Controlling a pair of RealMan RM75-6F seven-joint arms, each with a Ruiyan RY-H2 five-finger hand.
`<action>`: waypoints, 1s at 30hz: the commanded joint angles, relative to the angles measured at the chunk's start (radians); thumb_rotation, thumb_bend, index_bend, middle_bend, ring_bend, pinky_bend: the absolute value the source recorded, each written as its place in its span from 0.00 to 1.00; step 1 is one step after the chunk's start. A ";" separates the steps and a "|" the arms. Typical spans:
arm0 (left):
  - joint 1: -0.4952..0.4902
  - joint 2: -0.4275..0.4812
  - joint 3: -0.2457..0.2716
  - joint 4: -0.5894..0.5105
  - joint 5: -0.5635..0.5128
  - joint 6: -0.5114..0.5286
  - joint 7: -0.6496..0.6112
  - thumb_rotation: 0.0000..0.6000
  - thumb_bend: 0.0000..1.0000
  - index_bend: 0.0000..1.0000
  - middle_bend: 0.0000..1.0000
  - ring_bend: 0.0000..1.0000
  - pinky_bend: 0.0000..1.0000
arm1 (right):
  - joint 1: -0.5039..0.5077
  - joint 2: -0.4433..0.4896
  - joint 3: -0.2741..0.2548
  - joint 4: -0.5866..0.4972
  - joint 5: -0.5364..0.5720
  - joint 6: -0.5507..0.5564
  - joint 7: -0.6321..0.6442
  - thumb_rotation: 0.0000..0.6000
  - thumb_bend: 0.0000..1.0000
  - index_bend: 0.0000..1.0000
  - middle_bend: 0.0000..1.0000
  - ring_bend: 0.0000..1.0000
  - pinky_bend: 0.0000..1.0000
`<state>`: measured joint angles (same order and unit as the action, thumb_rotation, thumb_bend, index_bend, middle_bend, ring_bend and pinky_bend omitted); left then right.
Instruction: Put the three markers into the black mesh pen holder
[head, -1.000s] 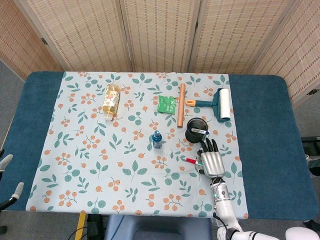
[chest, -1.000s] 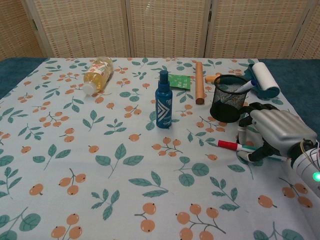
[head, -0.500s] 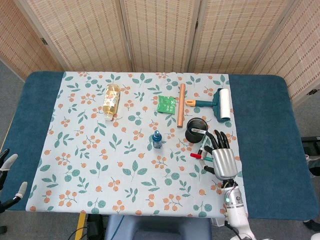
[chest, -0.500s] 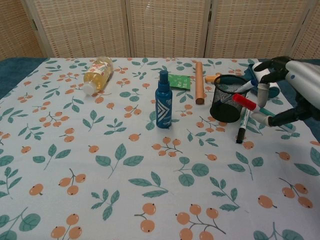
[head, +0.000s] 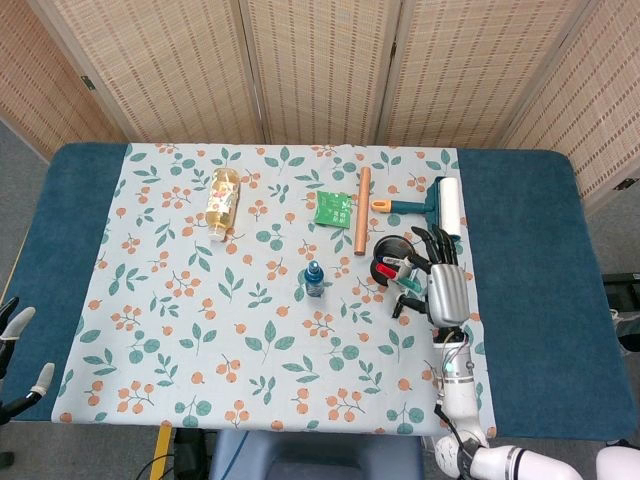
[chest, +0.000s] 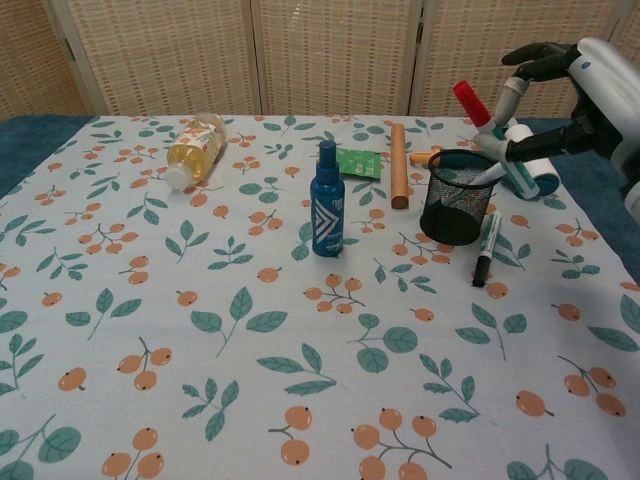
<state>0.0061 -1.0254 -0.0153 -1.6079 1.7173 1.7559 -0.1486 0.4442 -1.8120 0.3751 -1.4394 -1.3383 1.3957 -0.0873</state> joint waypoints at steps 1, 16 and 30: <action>0.000 0.004 -0.004 0.004 -0.011 0.000 -0.016 1.00 0.42 0.00 0.02 0.01 0.27 | 0.069 -0.064 0.069 0.075 0.047 -0.044 0.067 1.00 0.26 0.62 0.15 0.00 0.00; 0.009 0.012 -0.006 0.010 -0.040 -0.005 -0.032 1.00 0.42 0.00 0.02 0.01 0.27 | 0.181 -0.130 0.143 0.255 0.133 -0.117 0.174 1.00 0.26 0.62 0.14 0.00 0.00; -0.006 0.006 -0.018 0.020 -0.076 -0.047 -0.029 1.00 0.42 0.00 0.02 0.01 0.27 | 0.249 -0.155 0.133 0.438 0.157 -0.209 0.280 1.00 0.25 0.45 0.07 0.00 0.00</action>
<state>0.0021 -1.0181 -0.0306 -1.5904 1.6446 1.7127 -0.1759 0.6843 -1.9635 0.5147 -1.0149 -1.1852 1.1994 0.1826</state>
